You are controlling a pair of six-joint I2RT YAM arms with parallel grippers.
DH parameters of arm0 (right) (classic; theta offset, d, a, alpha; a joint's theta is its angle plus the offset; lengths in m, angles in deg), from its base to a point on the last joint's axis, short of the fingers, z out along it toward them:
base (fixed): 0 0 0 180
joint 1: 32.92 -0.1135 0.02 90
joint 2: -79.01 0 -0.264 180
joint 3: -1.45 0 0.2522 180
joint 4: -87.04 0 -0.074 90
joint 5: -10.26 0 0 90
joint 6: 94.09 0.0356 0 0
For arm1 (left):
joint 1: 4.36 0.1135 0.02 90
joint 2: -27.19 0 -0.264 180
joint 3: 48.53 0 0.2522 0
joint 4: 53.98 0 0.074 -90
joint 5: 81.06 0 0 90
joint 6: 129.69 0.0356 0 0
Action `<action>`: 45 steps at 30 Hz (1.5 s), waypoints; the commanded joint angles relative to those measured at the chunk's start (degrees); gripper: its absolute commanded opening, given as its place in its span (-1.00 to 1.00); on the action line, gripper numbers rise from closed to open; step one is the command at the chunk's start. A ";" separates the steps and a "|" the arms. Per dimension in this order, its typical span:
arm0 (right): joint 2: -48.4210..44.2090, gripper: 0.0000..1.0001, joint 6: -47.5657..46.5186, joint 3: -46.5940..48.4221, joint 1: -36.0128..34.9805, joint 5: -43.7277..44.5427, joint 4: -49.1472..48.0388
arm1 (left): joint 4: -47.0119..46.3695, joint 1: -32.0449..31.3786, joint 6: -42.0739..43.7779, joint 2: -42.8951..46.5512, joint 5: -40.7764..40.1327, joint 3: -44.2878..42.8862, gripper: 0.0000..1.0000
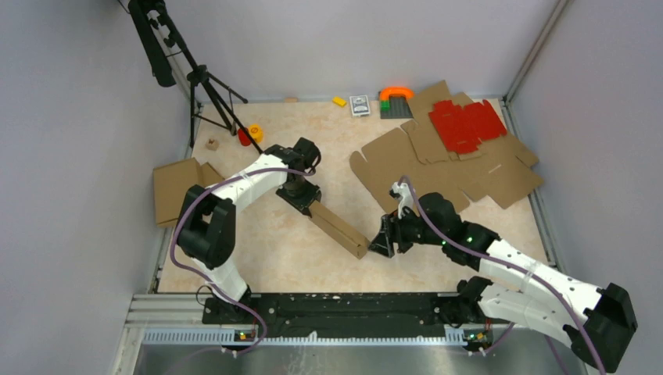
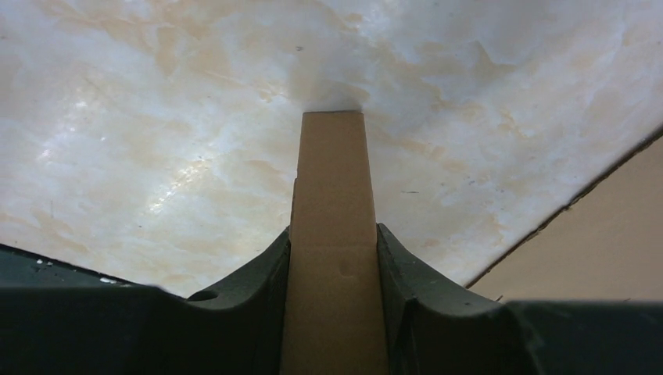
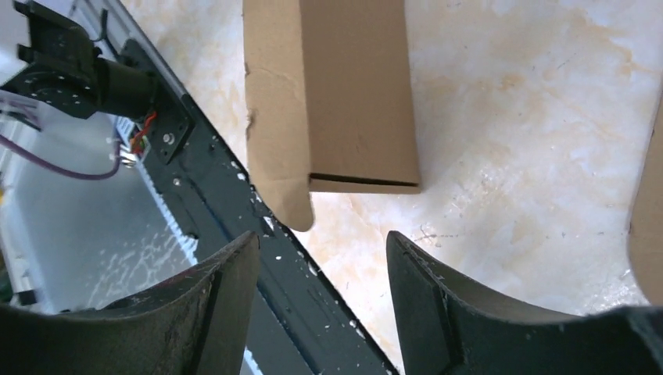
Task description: Fold the paper box
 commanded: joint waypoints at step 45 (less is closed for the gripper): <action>17.46 0.00 -36.86 13.01 -16.78 14.30 -14.98 | 12.94 3.35 -32.22 21.41 -12.33 13.95 -1.00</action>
